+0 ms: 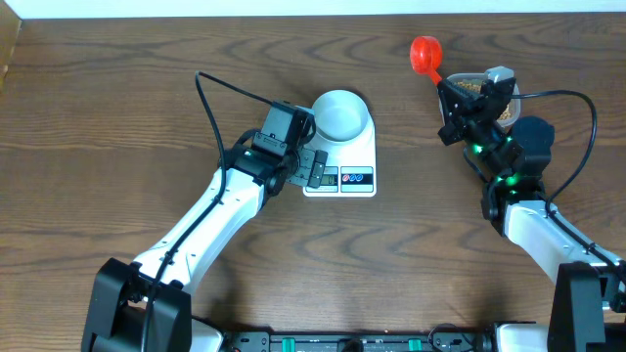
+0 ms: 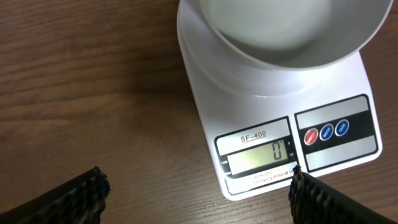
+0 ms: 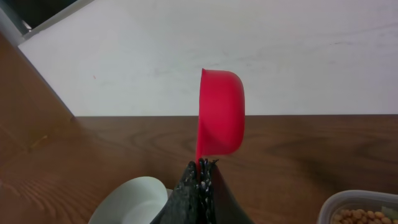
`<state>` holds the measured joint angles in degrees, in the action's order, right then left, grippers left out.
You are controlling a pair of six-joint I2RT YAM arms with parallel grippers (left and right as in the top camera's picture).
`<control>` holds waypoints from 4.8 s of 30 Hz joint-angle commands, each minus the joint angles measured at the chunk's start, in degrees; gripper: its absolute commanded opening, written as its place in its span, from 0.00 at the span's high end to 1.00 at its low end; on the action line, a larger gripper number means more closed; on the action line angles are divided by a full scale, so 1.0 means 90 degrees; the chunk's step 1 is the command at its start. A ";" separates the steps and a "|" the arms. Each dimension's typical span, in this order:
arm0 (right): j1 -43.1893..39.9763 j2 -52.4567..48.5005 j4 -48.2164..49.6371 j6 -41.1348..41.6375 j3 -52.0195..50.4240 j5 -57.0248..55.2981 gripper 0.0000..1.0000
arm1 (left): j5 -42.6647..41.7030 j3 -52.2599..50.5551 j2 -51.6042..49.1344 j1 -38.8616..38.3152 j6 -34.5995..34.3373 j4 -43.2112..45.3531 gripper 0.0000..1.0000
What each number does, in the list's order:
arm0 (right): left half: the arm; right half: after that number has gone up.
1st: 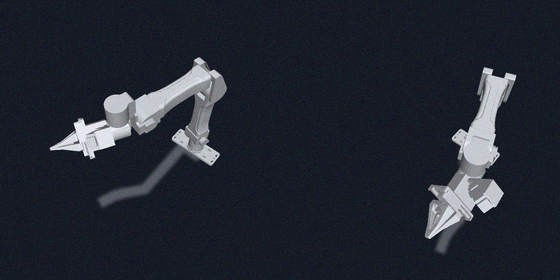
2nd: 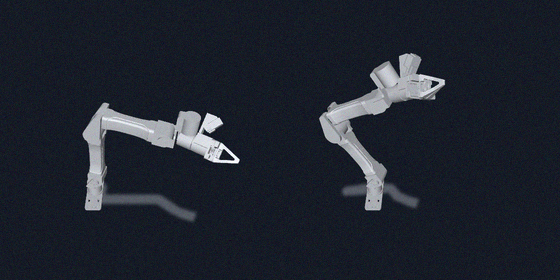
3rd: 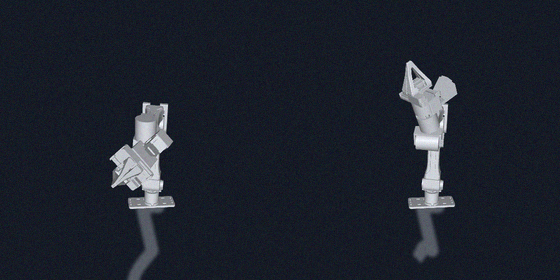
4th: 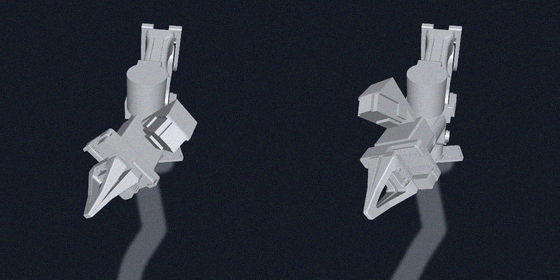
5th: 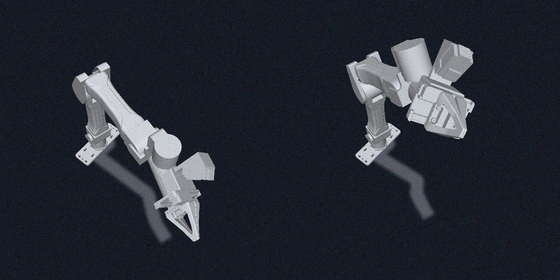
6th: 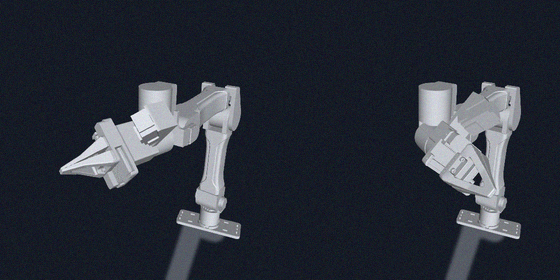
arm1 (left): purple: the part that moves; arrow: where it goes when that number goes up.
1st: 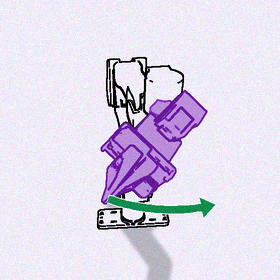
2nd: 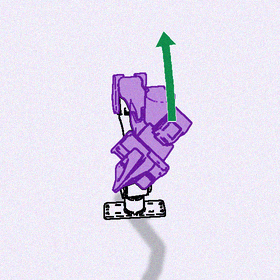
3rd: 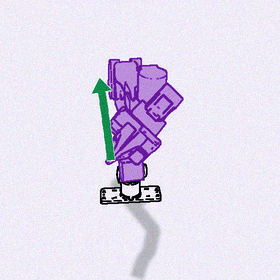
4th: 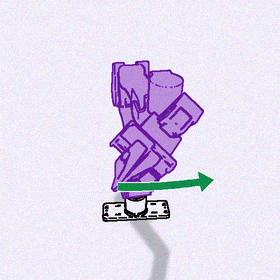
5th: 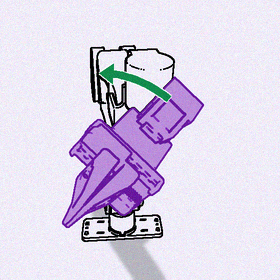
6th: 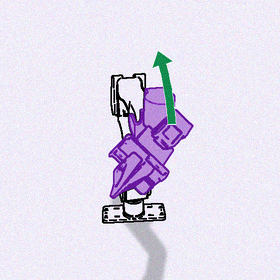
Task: Scoop item into bowl and weigh 50g on scale
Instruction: 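Move the left gripper back to view the scale display reading zero, then withdraw the left gripper away from the scale toward the left, then tilt the red scoop with the right gripper and lower it over the soybean tub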
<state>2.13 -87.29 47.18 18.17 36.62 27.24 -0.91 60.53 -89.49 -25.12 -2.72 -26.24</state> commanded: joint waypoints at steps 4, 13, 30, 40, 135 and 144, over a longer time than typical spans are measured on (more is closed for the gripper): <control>0.0022 -0.0019 0.0015 -0.0121 0.0124 0.0012 0.99 | -0.0988 0.0095 0.0267 0.0192 0.0736 -0.0624 0.05; 0.0024 -0.0019 0.0012 -0.0121 0.0124 0.0012 0.99 | -0.2521 0.0100 0.1530 0.0901 0.2577 -0.1906 0.05; 0.0022 -0.0019 0.0015 -0.0121 0.0124 -0.0090 0.99 | -0.2829 0.0083 0.2157 0.0911 0.4682 -0.2229 0.05; 0.0024 -0.0019 0.0017 -0.0121 0.0124 -0.0085 0.99 | -0.3402 0.0083 0.2159 0.0911 0.5338 -0.2919 0.05; -0.0690 -0.0017 0.0661 0.1117 0.0121 0.2637 0.99 | -0.4269 0.0724 0.2074 0.2552 0.6625 -0.3881 0.05; -0.0690 -0.0017 0.0658 0.1120 0.0124 0.2662 0.99 | -0.4257 0.0724 0.2074 0.2552 0.6608 -0.3793 0.05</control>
<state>-3.64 -87.29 52.97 27.88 36.67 50.57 -39.20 66.02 -70.52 -2.39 55.96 -60.23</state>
